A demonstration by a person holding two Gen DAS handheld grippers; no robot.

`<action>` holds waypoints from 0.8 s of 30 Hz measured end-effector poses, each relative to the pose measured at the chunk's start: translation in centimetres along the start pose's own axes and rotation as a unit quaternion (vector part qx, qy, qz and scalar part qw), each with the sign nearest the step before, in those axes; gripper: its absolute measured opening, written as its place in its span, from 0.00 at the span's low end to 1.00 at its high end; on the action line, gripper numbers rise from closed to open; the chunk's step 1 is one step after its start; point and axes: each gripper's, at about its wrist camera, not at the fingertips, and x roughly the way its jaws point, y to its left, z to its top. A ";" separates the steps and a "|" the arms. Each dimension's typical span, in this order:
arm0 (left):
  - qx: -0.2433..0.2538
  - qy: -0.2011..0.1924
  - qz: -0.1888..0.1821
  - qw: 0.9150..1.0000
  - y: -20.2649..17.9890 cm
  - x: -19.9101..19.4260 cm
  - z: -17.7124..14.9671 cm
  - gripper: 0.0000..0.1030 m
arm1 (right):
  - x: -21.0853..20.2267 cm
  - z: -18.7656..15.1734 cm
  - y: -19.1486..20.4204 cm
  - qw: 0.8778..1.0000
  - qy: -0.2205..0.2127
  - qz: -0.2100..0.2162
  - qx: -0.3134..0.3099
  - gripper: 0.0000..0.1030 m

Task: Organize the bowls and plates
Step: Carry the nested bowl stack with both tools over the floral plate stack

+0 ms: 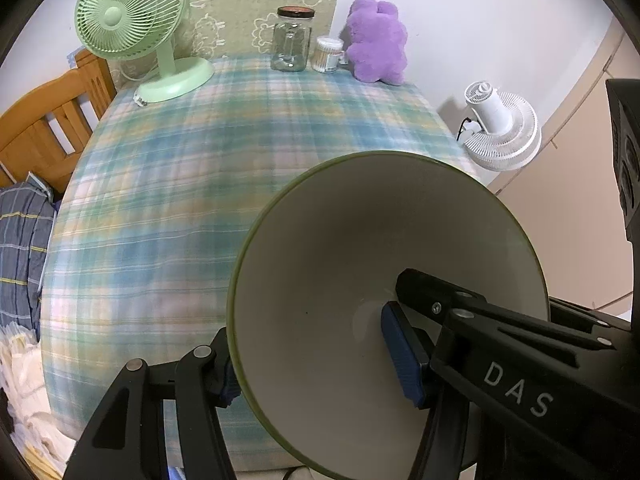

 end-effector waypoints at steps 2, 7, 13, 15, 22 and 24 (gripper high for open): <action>-0.002 -0.001 0.001 1.000 -0.9 0.1 0.1 0.59 | -0.4 0.2 -0.9 1.000 -0.001 0.000 -0.002 0.38; -0.005 -0.003 -0.001 1.000 -3.1 0.3 0.3 0.59 | -1.2 0.7 -2.8 1.000 -0.002 0.001 -0.007 0.38; -0.009 -0.004 -0.004 1.000 -5.7 1.0 0.5 0.59 | -2.0 1.0 -5.6 1.000 -0.003 -0.002 -0.010 0.38; -0.011 -0.004 -0.005 1.000 -6.5 1.3 0.5 0.59 | -2.3 1.2 -6.4 1.000 -0.003 -0.003 -0.011 0.38; -0.018 -0.003 -0.007 1.000 -9.0 2.2 0.6 0.59 | -2.6 1.7 -9.2 1.000 0.000 -0.006 -0.016 0.38; -0.021 -0.002 -0.008 1.000 -9.7 2.6 0.6 0.59 | -2.6 1.9 -10.0 1.000 0.002 -0.007 -0.017 0.38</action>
